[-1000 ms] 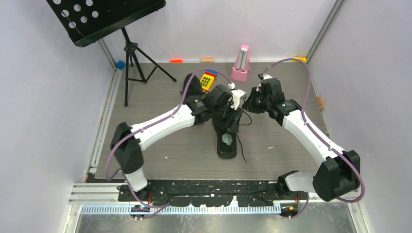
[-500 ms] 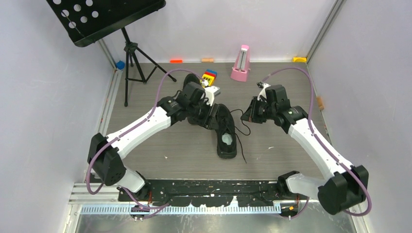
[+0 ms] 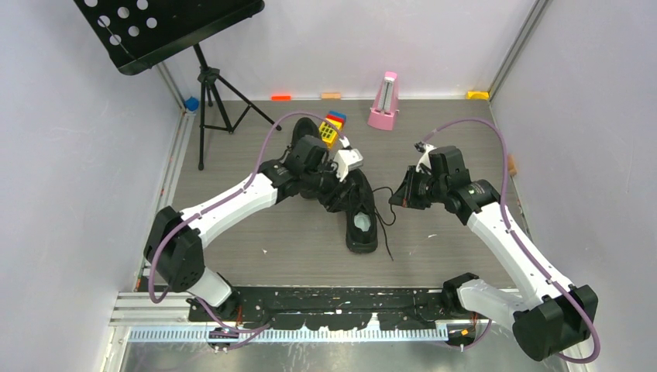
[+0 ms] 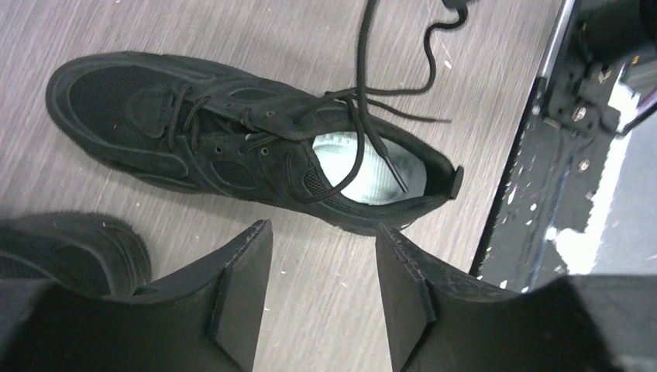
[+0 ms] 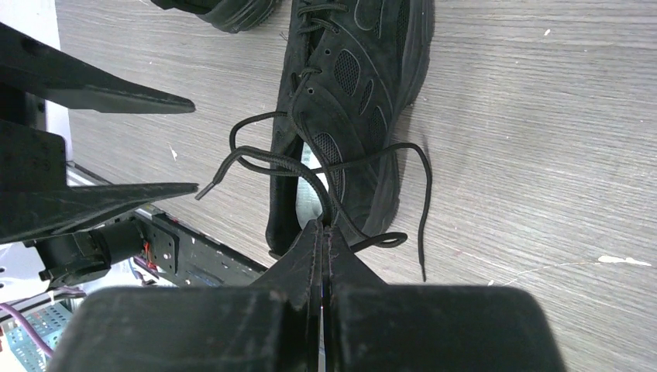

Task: Tie the shoes

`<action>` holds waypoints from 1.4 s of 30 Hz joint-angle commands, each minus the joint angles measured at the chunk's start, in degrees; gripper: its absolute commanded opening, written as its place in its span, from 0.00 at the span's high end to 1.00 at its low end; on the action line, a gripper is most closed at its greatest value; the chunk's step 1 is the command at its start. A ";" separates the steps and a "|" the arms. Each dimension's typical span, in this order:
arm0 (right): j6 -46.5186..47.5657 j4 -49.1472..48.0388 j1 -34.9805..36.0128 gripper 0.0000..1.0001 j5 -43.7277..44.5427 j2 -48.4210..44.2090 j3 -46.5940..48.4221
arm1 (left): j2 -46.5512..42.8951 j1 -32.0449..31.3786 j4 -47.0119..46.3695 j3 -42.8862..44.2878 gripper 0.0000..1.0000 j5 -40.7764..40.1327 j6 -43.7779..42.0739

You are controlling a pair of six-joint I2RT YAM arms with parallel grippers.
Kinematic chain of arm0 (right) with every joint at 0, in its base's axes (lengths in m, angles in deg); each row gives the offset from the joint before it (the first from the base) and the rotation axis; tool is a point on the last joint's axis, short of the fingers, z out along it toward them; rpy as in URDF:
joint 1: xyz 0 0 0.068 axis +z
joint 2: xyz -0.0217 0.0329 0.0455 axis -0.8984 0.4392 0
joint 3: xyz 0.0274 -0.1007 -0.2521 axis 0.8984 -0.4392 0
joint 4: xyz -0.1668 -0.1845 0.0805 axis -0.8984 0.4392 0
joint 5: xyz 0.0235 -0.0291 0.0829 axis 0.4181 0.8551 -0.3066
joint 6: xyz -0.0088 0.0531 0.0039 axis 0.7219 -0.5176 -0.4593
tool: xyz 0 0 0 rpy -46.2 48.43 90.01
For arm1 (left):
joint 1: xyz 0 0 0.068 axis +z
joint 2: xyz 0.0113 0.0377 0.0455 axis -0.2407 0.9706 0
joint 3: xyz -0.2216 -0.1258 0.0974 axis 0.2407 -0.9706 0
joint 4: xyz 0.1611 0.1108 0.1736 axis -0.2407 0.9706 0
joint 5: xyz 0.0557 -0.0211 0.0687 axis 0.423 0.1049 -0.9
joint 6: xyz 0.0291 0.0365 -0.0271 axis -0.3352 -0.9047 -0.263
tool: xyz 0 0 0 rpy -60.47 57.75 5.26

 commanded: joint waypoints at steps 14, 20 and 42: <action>-4.23 -4.52 -0.06 1.00 -2.13 -3.06 -2.89 | 1.49 -0.29 -13.56 -3.97 0.55 9.80 -19.52; -3.91 -3.30 0.09 1.00 -3.26 -2.69 -3.12 | 3.33 -0.70 -10.84 -2.30 0.58 10.75 -21.47; -1.72 -4.45 14.26 1.00 0.00 9.83 1.26 | 3.92 -0.61 -13.20 -1.08 1.00 8.86 -13.84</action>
